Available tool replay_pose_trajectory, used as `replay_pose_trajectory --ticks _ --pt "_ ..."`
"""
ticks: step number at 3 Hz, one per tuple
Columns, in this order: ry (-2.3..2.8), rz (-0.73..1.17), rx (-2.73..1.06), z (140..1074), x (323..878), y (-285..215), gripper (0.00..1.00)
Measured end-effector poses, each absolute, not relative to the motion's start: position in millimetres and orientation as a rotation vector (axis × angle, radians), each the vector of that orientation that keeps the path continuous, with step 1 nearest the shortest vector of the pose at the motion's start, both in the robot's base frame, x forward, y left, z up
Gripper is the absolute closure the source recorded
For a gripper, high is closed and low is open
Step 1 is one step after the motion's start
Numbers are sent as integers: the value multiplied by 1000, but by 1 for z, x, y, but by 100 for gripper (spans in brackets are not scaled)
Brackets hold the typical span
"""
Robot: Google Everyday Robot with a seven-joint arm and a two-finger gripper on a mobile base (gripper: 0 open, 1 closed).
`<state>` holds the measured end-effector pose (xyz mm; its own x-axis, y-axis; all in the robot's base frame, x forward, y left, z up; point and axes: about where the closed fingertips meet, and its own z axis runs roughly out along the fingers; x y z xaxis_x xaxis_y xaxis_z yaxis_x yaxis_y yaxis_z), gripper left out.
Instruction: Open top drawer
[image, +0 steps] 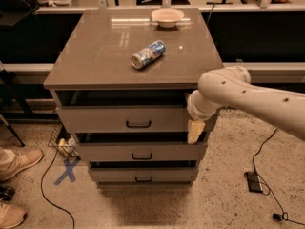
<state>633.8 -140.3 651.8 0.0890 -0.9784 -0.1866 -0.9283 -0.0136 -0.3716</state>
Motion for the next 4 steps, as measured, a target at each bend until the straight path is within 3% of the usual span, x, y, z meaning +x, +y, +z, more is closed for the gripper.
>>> replay_pose_trajectory --ticks 1,2,4 --pt "1912 -184 -1953 642 641 -139 22" --pt "1968 -198 -1945 635 618 -144 53" --pt "1978 -198 -1942 642 612 -146 100"
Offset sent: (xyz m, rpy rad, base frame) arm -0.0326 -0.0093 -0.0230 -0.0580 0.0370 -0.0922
